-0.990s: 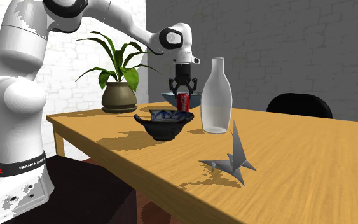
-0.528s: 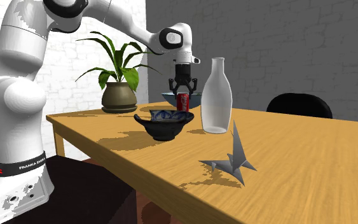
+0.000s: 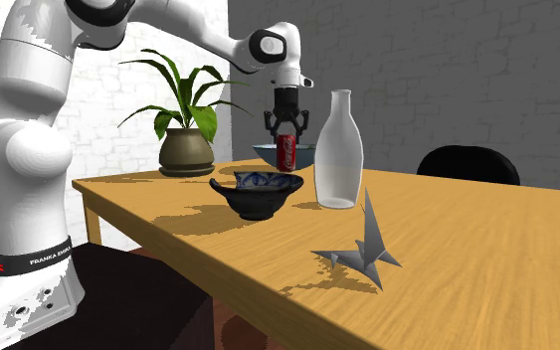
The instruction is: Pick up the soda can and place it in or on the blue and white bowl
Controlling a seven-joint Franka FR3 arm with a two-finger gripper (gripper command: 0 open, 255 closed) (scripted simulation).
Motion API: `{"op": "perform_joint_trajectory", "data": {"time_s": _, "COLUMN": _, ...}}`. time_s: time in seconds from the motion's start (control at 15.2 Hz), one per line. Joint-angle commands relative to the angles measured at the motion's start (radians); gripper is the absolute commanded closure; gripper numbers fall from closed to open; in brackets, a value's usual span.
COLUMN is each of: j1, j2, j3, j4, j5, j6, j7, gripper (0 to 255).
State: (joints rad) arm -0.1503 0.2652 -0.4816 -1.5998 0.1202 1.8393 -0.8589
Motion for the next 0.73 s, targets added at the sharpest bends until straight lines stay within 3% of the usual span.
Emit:
{"op": "perform_joint_trajectory", "data": {"time_s": 0.0, "j1": 0.0, "j2": -0.002, "j3": -0.001, "j4": 0.023, "j5": -0.002, "j6": -0.025, "j7": 0.002, "gripper": 255}}
{"op": "perform_joint_trajectory", "data": {"time_s": 0.66, "j1": -0.012, "j2": 0.005, "j3": -0.005, "j4": 0.168, "j5": 0.0, "j6": -0.163, "j7": 0.004, "gripper": 255}}
